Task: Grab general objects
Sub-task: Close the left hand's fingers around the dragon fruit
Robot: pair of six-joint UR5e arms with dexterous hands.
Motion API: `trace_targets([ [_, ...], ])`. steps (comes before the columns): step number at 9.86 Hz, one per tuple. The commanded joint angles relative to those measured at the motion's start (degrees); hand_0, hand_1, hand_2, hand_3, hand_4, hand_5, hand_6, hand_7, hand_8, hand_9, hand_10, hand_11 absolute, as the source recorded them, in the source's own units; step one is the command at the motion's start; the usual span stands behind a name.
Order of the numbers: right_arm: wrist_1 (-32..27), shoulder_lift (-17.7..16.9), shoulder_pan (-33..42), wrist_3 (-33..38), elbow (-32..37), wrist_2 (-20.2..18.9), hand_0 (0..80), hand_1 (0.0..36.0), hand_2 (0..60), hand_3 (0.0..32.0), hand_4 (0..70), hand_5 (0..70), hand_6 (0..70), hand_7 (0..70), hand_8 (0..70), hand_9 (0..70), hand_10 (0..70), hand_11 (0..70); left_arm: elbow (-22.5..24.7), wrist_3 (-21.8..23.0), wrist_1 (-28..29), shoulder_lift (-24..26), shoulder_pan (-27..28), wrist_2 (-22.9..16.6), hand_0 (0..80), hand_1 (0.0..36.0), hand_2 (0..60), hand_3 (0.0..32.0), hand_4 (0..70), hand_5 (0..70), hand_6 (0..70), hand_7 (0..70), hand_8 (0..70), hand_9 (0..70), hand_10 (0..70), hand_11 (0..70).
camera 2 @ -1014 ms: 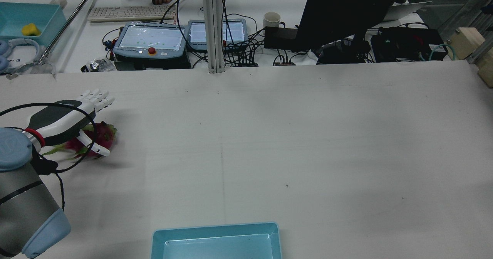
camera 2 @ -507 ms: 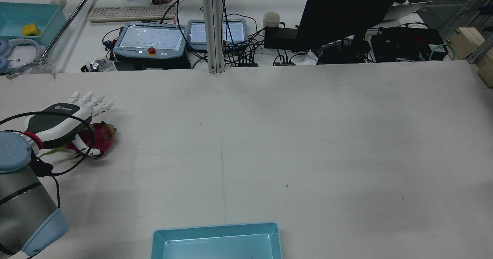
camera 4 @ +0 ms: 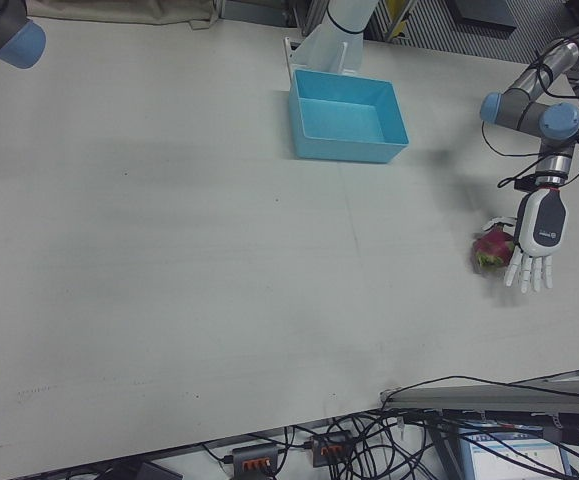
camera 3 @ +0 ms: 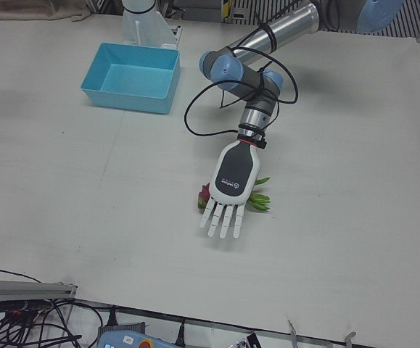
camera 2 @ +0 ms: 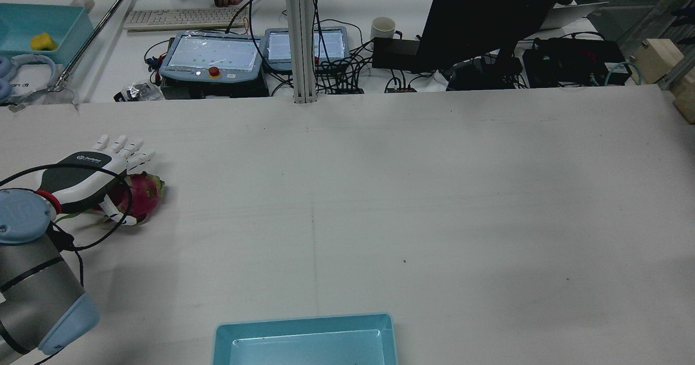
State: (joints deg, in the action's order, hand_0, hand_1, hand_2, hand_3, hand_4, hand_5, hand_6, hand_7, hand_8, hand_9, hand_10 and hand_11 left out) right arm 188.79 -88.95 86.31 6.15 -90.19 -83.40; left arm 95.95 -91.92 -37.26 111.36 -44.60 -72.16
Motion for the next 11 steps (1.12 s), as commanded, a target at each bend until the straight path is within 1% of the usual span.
trace_targets([
  [1,0.0,0.0,0.1,0.0,0.0,0.0,0.0,0.0,0.0,0.0,0.0,0.0,0.0,0.0,0.0,0.0,0.0,0.0,-1.3,-0.3,1.2,0.0,-0.1,0.1,57.7,36.0,34.1,0.0,0.0,14.0,0.0,5.0,0.0,0.0,0.0,0.0],
  [2,0.0,0.0,0.0,0.0,0.0,0.0,0.0,0.0,0.0,0.0,0.0,0.0,0.0,0.0,0.0,0.0,0.0,0.0,-1.4,-0.4,1.7,0.0,-0.1,0.2,57.6,35.3,33.0,0.0,0.0,21.1,0.0,5.0,0.0,0.0,0.0,0.0],
  [3,0.0,0.0,0.0,0.0,0.0,0.0,0.0,0.0,0.0,0.0,0.0,0.0,0.0,0.0,0.0,0.0,0.0,0.0,-1.4,-0.4,2.0,0.0,0.0,0.3,56.6,33.1,29.8,0.0,0.0,25.9,0.0,5.0,0.0,0.0,0.0,0.0],
  [4,0.0,0.0,0.0,0.0,0.0,0.1,0.0,0.0,0.0,0.0,0.0,0.0,0.0,0.0,0.0,0.0,0.0,0.0,-1.4,-0.4,2.2,0.0,0.1,0.4,55.9,31.4,28.3,0.0,0.0,31.9,0.0,5.6,0.0,0.0,0.0,0.0],
  [5,0.0,0.0,0.0,0.0,0.0,0.0,0.0,0.0,0.0,0.0,0.0,0.0,0.0,0.0,0.0,0.0,0.0,0.0,-1.4,-0.4,2.5,-0.1,0.2,0.4,55.4,30.2,27.8,0.0,4.7,38.0,0.0,6.1,0.0,0.0,0.0,0.0],
  [6,0.0,0.0,0.0,0.0,0.0,0.0,0.0,0.0,0.0,0.0,0.0,0.0,0.0,0.0,0.0,0.0,0.0,0.0,-1.4,-0.5,2.6,-0.1,0.3,0.4,55.9,29.9,28.2,0.0,12.0,44.6,0.0,7.1,0.0,0.0,0.0,0.0],
  [7,0.0,0.0,0.0,0.0,0.0,0.0,0.0,0.0,0.0,0.0,0.0,0.0,0.0,0.0,0.0,0.0,0.0,0.0,-1.4,-1.6,2.7,0.0,0.4,0.4,56.1,29.5,27.8,0.0,18.3,49.4,0.0,7.8,0.0,0.1,0.0,0.0],
  [8,0.0,0.0,0.0,0.0,0.0,0.1,0.0,0.0,0.0,0.0,0.0,0.0,0.0,0.0,0.0,0.0,0.0,0.0,-1.4,-1.9,3.1,-0.1,0.4,0.4,56.3,29.2,27.8,0.0,22.9,52.4,0.0,8.7,0.0,0.3,0.0,0.0],
  [9,0.0,0.0,0.0,0.0,0.0,0.0,0.0,0.0,0.0,0.0,0.0,0.0,0.0,0.0,0.0,0.0,0.0,0.0,-1.4,-1.9,3.2,-0.1,0.4,0.4,57.8,29.5,27.8,0.0,31.6,56.2,0.0,10.5,0.0,0.7,0.0,0.0],
  [10,0.0,0.0,0.0,0.0,0.0,0.1,0.0,0.0,0.0,0.0,0.0,0.0,0.0,0.0,0.0,0.0,0.0,0.0,-1.1,-1.9,3.9,-0.7,0.3,0.4,58.4,30.9,33.4,0.0,36.5,56.0,0.0,11.1,0.0,0.8,0.0,0.0],
  [11,0.0,0.0,0.0,0.0,0.0,0.1,0.0,0.0,0.0,0.0,0.0,0.0,0.0,0.0,0.0,0.0,0.0,0.0,-0.4,-1.7,4.1,-0.8,0.0,0.3,56.0,34.7,56.0,0.0,38.3,53.8,0.0,11.2,0.0,0.8,0.0,0.0],
])
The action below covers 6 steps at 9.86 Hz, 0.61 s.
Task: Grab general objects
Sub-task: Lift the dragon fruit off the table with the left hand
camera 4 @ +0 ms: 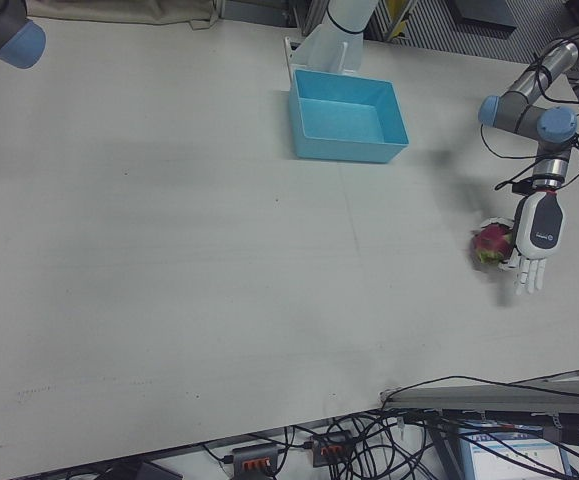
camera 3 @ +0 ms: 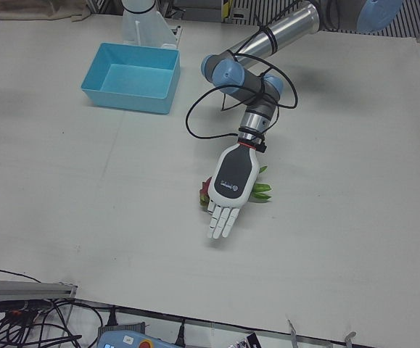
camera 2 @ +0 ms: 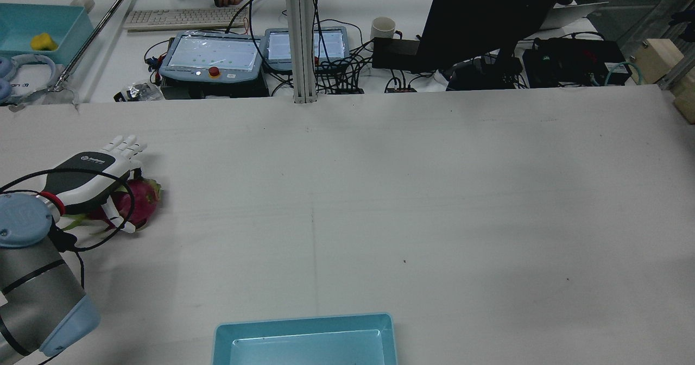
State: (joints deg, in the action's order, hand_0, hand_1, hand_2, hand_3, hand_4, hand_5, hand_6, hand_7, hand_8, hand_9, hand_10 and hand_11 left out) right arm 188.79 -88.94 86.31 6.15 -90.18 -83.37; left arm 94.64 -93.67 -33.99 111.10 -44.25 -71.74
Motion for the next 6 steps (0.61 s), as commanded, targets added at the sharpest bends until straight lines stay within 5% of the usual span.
trace_targets([
  [1,0.0,0.0,0.0,0.0,0.0,0.0,0.0,0.0,0.0,0.0,0.0,0.0,0.0,0.0,0.0,0.0,0.0,0.0,2.4,0.2,0.9,-0.5,-0.5,-0.4,52.5,36.0,60.0,0.0,37.3,51.4,0.0,10.8,0.0,0.7,0.0,0.0],
  [6,0.0,0.0,0.0,0.0,0.0,0.0,0.0,0.0,0.0,0.0,0.0,0.0,0.0,0.0,0.0,0.0,0.0,0.0,22.1,0.4,-14.6,2.6,-0.2,-9.9,48.9,36.0,60.0,0.0,31.4,43.5,0.0,9.0,0.0,0.4,0.0,0.0],
])
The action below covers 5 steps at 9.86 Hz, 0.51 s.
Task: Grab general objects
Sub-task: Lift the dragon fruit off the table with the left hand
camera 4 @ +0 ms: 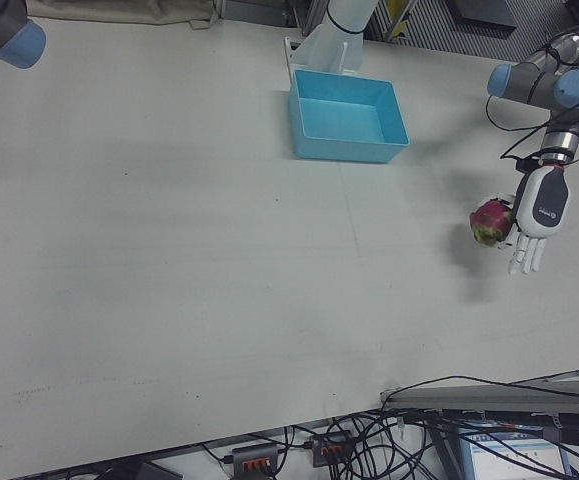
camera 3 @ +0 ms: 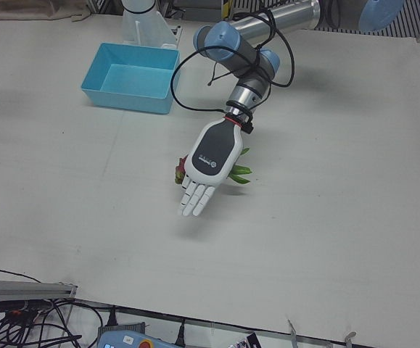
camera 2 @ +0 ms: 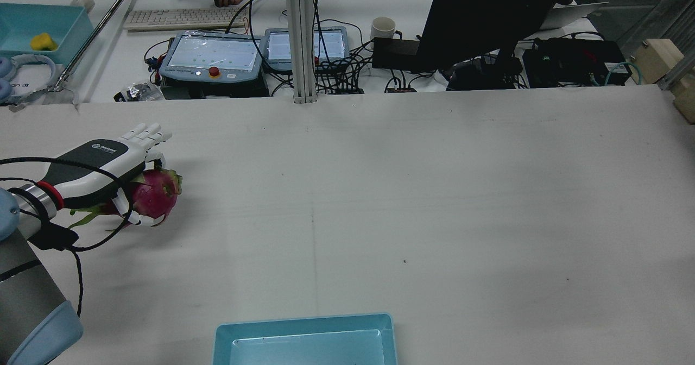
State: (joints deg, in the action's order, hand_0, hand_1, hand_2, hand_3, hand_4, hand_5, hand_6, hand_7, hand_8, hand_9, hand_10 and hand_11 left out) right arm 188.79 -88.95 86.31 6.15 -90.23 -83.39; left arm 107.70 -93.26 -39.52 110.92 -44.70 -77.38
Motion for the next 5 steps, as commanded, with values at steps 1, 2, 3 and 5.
trace_targets([
  [1,0.0,0.0,0.0,0.0,0.0,0.0,0.0,0.0,0.0,0.0,0.0,0.0,0.0,0.0,0.0,0.0,0.0,0.0,11.6,-0.1,-14.5,8.6,0.9,-5.3,49.0,36.0,60.0,0.0,31.1,43.1,0.0,8.8,0.0,0.3,0.0,0.0],
  [2,0.0,0.0,0.0,0.0,0.0,0.0,0.0,0.0,0.0,0.0,0.0,0.0,0.0,0.0,0.0,0.0,0.0,0.0,12.5,-0.2,-19.1,13.8,0.9,-9.2,48.9,36.0,60.0,0.0,29.5,42.3,0.0,8.1,0.0,0.2,0.0,0.0],
  [3,0.0,0.0,0.0,0.0,0.1,0.0,0.0,0.0,0.0,0.0,0.0,0.0,0.0,0.0,0.0,0.0,0.0,0.0,12.6,-0.1,-21.7,18.3,0.9,-12.3,49.6,36.0,60.0,0.0,31.2,43.8,0.0,9.2,0.0,0.4,0.0,0.0],
  [5,0.0,0.0,0.0,0.0,0.1,0.0,0.0,0.0,0.0,0.0,0.0,0.0,0.0,0.0,0.0,0.0,0.0,0.0,12.7,0.7,-22.0,22.8,1.0,-19.7,50.7,36.0,60.0,0.0,28.3,40.7,0.0,10.0,0.0,0.6,0.0,0.0],
])
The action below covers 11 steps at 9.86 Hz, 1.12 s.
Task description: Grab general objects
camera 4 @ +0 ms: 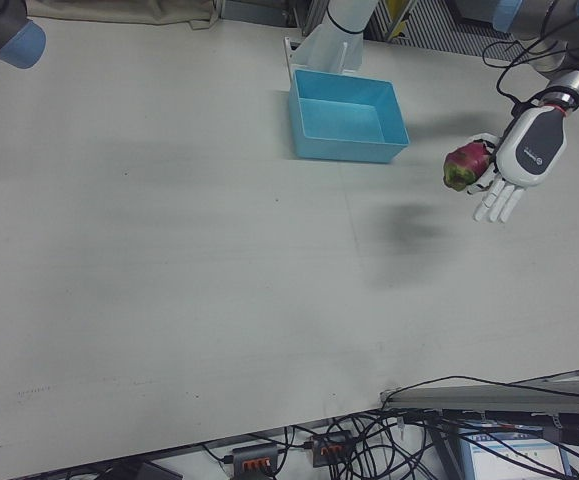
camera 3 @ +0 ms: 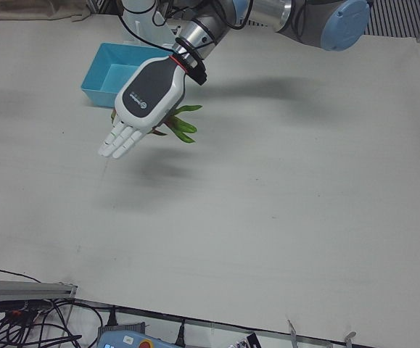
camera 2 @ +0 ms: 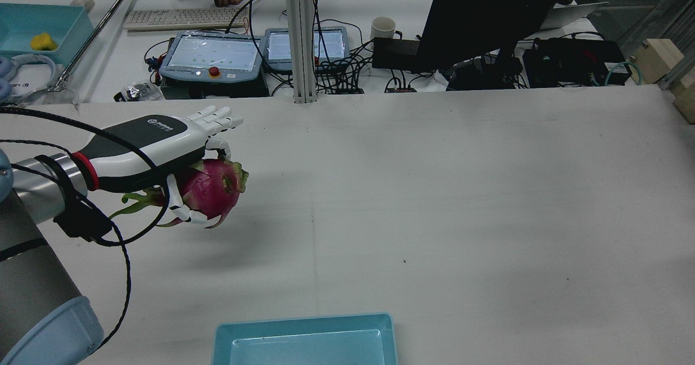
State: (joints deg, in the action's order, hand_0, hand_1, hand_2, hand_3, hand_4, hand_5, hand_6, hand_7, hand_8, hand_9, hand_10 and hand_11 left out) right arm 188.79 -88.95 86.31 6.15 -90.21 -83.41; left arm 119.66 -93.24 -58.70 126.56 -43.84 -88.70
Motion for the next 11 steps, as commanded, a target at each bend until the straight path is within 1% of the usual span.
trace_targets([
  [1,0.0,0.0,0.0,0.0,0.0,0.0,0.0,0.0,0.0,0.0,0.0,0.0,0.0,0.0,0.0,0.0,0.0,0.0,0.8,2.1,-1.9,8.1,2.1,-10.9,51.3,36.0,60.0,0.0,28.2,40.0,0.0,10.7,0.0,0.7,0.0,0.0],
  [2,0.0,0.0,0.0,0.0,0.0,0.1,0.0,0.0,0.0,0.0,0.0,0.0,0.0,0.0,0.0,0.0,0.0,0.0,0.9,4.6,-1.2,9.0,5.8,-11.1,51.4,36.0,60.0,0.0,27.2,38.9,0.0,10.7,0.0,0.7,0.0,0.0],
  [4,0.0,0.0,0.0,0.1,0.1,0.0,0.0,0.0,0.0,0.0,0.0,0.0,0.0,0.0,0.0,0.0,0.0,0.0,1.1,4.8,-0.9,11.7,15.3,-10.2,51.7,36.0,60.0,0.0,27.5,38.9,0.0,11.5,0.0,0.9,0.0,0.0],
  [5,0.0,0.0,0.0,0.1,0.2,0.0,0.0,0.0,0.0,0.0,0.0,0.0,0.0,0.0,0.0,0.0,0.0,0.0,1.1,4.7,-0.8,13.7,19.2,-9.8,52.4,36.0,60.0,0.0,29.0,40.0,0.0,12.8,0.0,1.1,0.0,0.0],
  [7,0.0,0.0,0.0,0.1,0.2,0.1,0.0,0.0,0.0,0.0,0.0,0.0,0.0,0.0,0.0,0.0,0.0,0.0,1.1,4.4,0.0,14.9,25.6,-5.6,53.6,36.0,60.0,0.0,34.5,42.4,0.0,15.0,0.0,1.6,0.0,0.0],
  [8,0.0,0.0,0.0,0.1,0.2,0.1,0.0,0.0,0.0,0.0,0.0,0.0,0.0,0.0,0.0,0.0,0.0,0.0,0.9,4.2,1.8,14.2,27.1,-4.0,53.7,36.0,60.0,0.0,33.9,41.7,0.0,14.5,0.0,1.5,0.0,0.0],
  [9,0.0,0.0,0.0,0.2,0.2,0.0,0.0,0.0,0.0,0.0,0.0,0.0,0.0,0.0,0.0,0.0,0.0,0.0,0.7,4.2,3.2,13.2,27.1,-3.7,53.3,36.0,60.0,0.0,31.8,41.0,0.0,13.4,0.0,1.2,0.0,0.0],
  [10,0.0,0.0,-0.1,0.1,0.1,0.1,0.0,0.0,0.0,0.0,0.0,0.0,0.0,0.0,0.0,0.0,0.0,0.0,0.9,4.2,4.0,11.8,26.5,-3.7,53.8,35.2,60.0,0.0,26.8,37.8,0.0,11.9,0.0,0.9,0.0,0.0],
  [11,0.0,0.0,0.0,0.1,0.1,0.0,0.0,0.0,0.0,0.0,0.0,0.0,0.0,0.0,0.0,0.0,0.0,0.0,0.8,4.2,4.0,11.4,26.4,-3.7,50.3,20.5,13.4,0.0,3.2,15.4,0.0,8.6,0.0,0.3,0.0,0.0],
])
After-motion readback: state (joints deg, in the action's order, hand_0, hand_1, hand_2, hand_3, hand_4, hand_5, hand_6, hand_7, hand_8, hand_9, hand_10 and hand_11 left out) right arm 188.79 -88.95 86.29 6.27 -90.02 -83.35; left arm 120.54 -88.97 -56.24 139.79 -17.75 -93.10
